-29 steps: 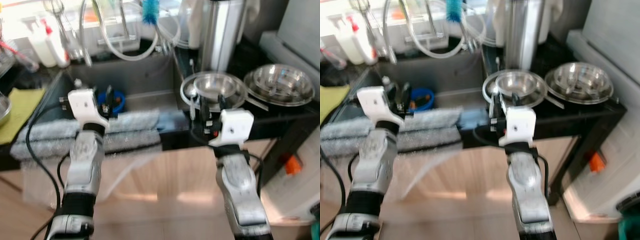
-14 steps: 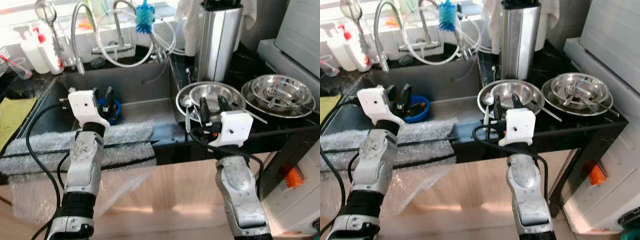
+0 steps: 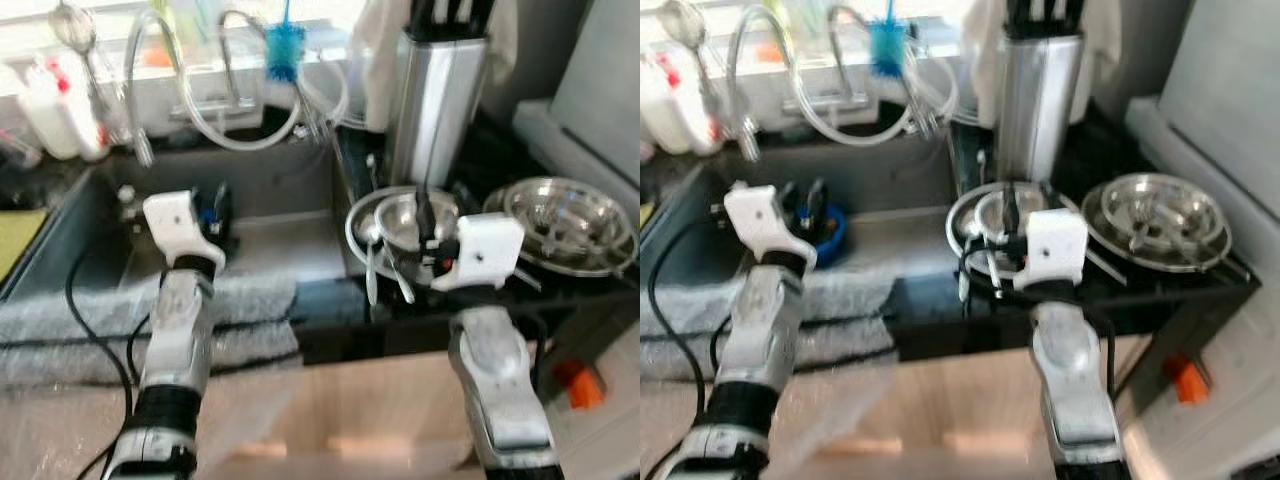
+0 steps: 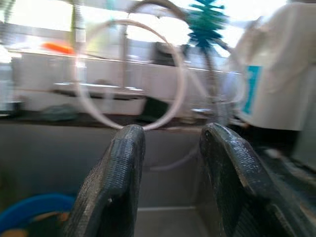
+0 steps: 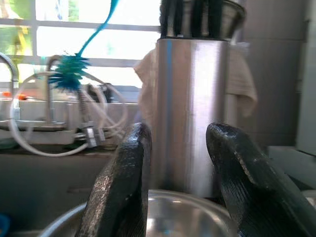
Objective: Kitchen organization
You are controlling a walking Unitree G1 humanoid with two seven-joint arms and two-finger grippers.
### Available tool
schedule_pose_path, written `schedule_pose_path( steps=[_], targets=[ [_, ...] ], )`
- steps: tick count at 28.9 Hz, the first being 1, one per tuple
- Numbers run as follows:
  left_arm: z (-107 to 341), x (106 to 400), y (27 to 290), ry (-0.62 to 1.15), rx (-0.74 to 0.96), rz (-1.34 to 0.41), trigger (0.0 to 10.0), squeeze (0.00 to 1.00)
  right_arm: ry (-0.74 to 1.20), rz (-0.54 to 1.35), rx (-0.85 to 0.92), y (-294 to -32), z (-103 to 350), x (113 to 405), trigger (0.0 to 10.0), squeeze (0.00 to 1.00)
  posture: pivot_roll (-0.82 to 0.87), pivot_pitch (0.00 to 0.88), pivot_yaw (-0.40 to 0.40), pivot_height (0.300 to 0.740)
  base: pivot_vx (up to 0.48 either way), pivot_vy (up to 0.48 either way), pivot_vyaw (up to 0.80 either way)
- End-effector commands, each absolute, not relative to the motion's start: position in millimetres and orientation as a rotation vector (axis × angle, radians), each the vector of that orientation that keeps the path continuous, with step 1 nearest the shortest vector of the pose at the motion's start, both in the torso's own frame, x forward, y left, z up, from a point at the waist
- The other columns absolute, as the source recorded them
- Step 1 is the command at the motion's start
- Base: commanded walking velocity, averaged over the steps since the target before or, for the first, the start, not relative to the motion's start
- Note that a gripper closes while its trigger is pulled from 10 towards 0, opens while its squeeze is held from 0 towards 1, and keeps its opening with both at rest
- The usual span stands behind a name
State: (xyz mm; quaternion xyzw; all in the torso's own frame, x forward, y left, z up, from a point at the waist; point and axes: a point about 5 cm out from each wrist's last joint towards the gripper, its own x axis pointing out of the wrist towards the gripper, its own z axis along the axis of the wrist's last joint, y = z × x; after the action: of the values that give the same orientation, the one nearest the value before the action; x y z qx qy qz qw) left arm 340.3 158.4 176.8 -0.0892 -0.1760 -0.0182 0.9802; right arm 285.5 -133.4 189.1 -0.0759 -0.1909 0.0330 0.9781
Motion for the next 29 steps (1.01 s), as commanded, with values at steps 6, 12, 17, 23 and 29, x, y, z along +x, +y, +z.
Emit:
schedule_pose_path(
  steps=[6,12,17,23,29],
  targets=[
    [181.1,340.6,155.6,-0.391,-0.173,-0.053,10.0,0.00,-0.399,0.064,-0.149,-132.4,191.8,282.9,10.0,0.00,-0.10,0.000,0.057,0.740,0.044,0.000,0.00],
    [180.8,340.9,155.7,-0.392,-0.173,-0.053,10.0,0.00,-0.398,0.064,-0.149,-132.3,191.9,283.0,10.0,0.00,-0.10,0.000,0.057,0.740,0.000,0.000,0.00],
    [180.7,341.0,155.7,-0.393,-0.173,-0.053,10.0,0.00,-0.398,0.065,-0.149,-132.3,191.9,283.0,10.0,0.00,-0.10,0.000,0.057,0.740,0.000,0.000,0.00],
    [178.3,338.8,160.3,-0.386,-0.174,-0.044,10.0,0.00,-0.426,0.060,-0.155,-128.6,195.7,275.8,10.0,0.00,-0.09,0.041,0.075,0.740,0.000,0.000,0.00],
    [173.0,339.7,166.2,-0.361,-0.157,-0.031,10.0,0.00,-0.452,-0.045,-0.302,-147.5,195.3,245.9,10.0,0.00,-0.09,0.057,0.086,0.740,0.000,0.000,0.00]
  ],
)
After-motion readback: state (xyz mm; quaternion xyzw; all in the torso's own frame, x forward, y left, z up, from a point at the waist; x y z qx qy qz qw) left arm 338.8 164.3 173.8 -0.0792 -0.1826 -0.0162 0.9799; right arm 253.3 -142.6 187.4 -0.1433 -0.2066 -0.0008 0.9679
